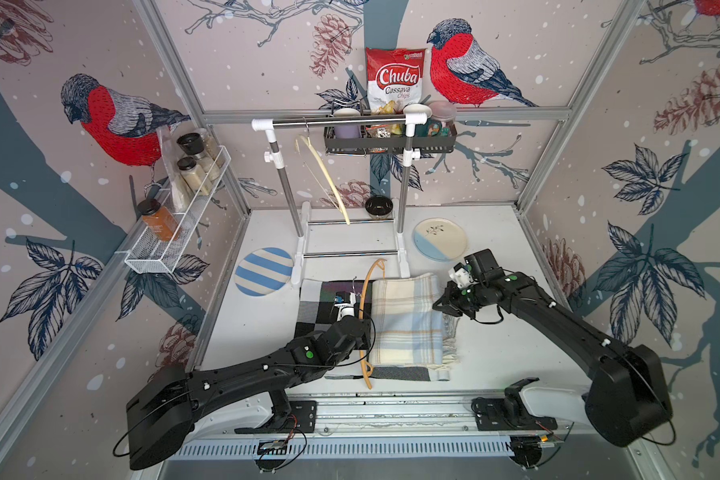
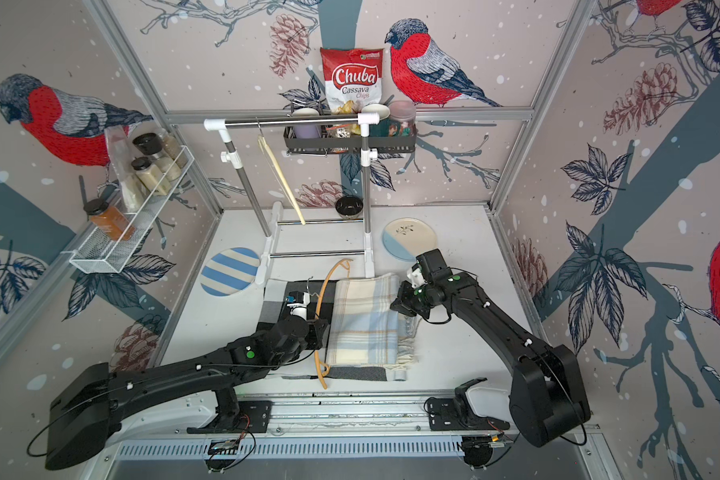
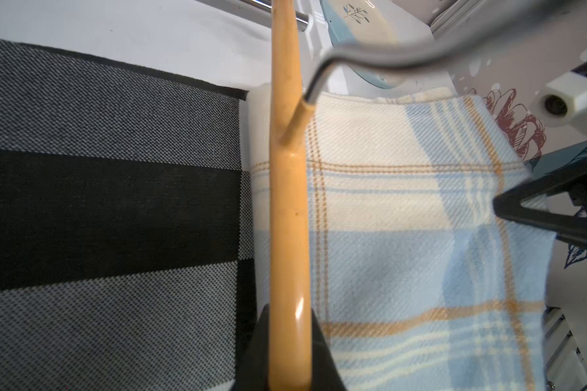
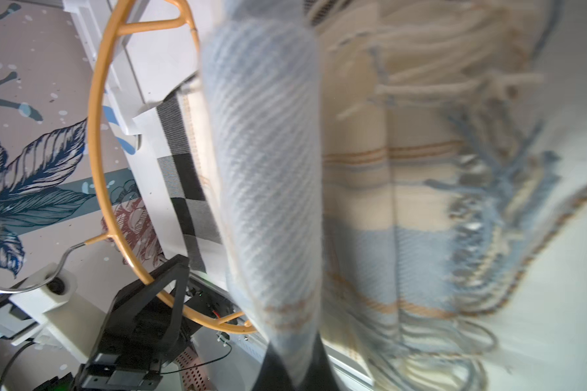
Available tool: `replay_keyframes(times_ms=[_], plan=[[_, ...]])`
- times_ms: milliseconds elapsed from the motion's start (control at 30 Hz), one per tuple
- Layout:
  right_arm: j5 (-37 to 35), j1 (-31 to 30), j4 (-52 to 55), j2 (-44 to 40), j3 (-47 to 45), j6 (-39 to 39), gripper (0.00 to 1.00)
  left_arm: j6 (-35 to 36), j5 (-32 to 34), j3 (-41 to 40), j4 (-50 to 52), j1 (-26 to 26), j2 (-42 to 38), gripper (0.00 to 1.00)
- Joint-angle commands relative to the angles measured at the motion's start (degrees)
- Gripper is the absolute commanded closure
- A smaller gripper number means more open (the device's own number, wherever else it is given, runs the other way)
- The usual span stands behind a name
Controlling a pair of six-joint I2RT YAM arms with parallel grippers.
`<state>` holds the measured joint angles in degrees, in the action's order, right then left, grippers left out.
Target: Hang the scarf on the hanger
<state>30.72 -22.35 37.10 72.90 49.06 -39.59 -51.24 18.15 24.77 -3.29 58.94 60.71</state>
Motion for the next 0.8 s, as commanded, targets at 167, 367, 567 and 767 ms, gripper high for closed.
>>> replay_keyframes(times_ms=[167,367,567,767], plan=[[-2.14,0.73,-2.22,5.60,-4.60,3.44,1.00,-0.43,2.81,-0.46,2.50,0.13,-2.13,1.00],[-2.53,0.03,-5.35,9.66,-3.40,3.09,1.00,2.74,1.01,3.51,11.47,0.13,-10.95,1.00],[-1.74,-1.59,-5.23,9.60,-1.38,2.37,1.00,5.99,0.12,10.71,21.33,0.13,-15.08,1.00],[-0.66,-4.17,-5.09,6.59,0.81,-0.17,1.00,9.88,-0.52,24.47,32.72,0.13,-15.09,1.00]])
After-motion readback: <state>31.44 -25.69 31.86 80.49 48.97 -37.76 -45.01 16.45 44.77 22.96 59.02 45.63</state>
